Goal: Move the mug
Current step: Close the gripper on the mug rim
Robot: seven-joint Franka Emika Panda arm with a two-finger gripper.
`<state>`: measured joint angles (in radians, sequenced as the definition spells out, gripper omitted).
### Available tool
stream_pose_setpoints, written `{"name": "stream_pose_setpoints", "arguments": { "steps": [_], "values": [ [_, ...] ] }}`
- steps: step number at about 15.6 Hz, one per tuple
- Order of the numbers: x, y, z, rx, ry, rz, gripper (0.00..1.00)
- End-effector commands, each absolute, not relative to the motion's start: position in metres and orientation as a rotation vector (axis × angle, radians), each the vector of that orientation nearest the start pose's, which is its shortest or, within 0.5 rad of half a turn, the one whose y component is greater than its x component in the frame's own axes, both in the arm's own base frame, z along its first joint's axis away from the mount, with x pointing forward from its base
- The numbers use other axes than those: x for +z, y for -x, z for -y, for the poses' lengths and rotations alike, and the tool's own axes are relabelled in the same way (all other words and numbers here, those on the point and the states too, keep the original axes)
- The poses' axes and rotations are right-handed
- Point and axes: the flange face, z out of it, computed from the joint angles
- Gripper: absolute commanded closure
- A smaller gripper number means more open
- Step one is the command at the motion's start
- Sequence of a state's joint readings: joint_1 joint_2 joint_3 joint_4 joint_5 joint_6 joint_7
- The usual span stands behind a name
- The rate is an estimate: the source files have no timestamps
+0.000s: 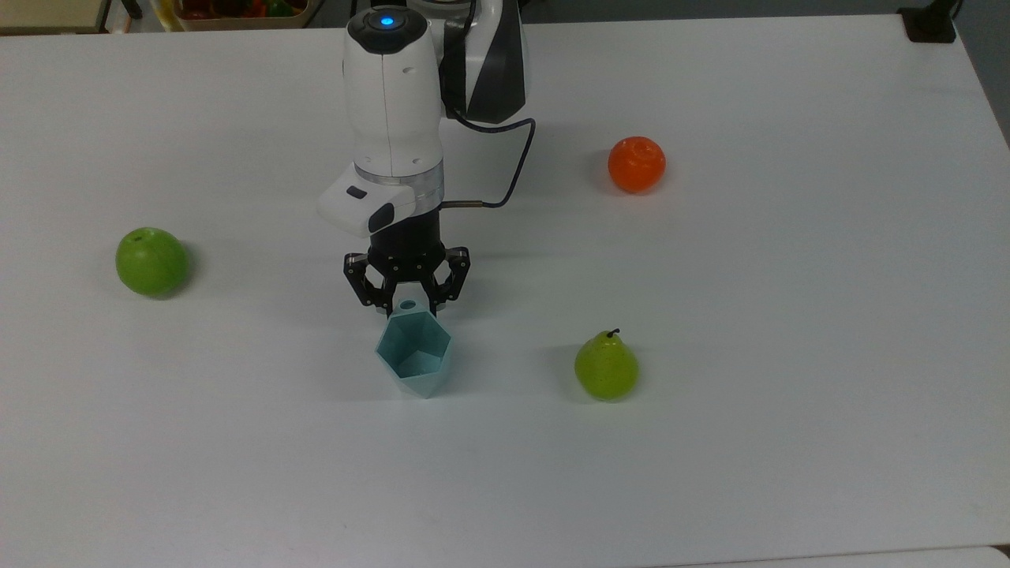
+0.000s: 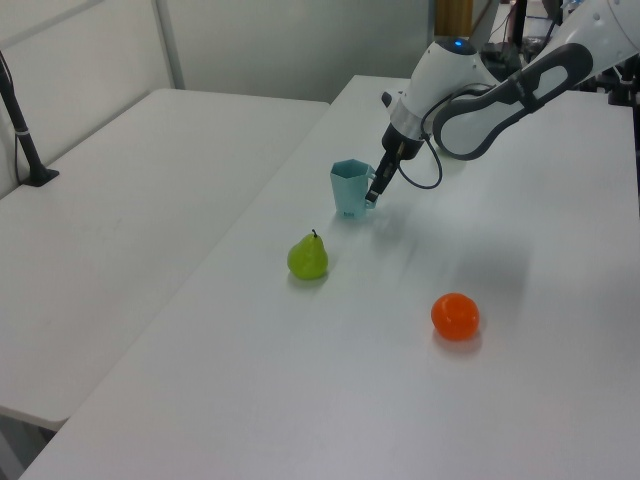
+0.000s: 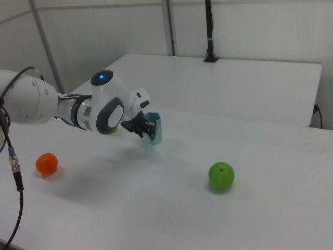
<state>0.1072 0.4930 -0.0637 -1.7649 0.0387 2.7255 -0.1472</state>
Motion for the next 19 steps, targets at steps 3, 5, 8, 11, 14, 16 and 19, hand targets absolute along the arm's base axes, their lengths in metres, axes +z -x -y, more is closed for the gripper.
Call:
{"name": "stream_pose_setpoints", "arguments": {
  "steps": [3, 5, 8, 11, 14, 16, 19],
  "values": [
    [0.339, -0.701, -0.038, -0.764, 3.064, 0.265, 0.87],
    [0.338, -0.701, -0.04, -0.761, 3.064, 0.273, 0.94],
    [0.337, -0.7, -0.04, -0.759, 3.065, 0.273, 1.0],
    [0.345, -0.7, -0.039, -0.768, 3.061, 0.266, 1.0],
    [0.361, -0.694, -0.035, -0.782, 3.057, 0.252, 1.0],
    [0.368, -0.69, -0.034, -0.788, 3.053, 0.247, 1.0],
    [0.374, -0.684, -0.033, -0.79, 3.05, 0.241, 1.0]
  ]
}}
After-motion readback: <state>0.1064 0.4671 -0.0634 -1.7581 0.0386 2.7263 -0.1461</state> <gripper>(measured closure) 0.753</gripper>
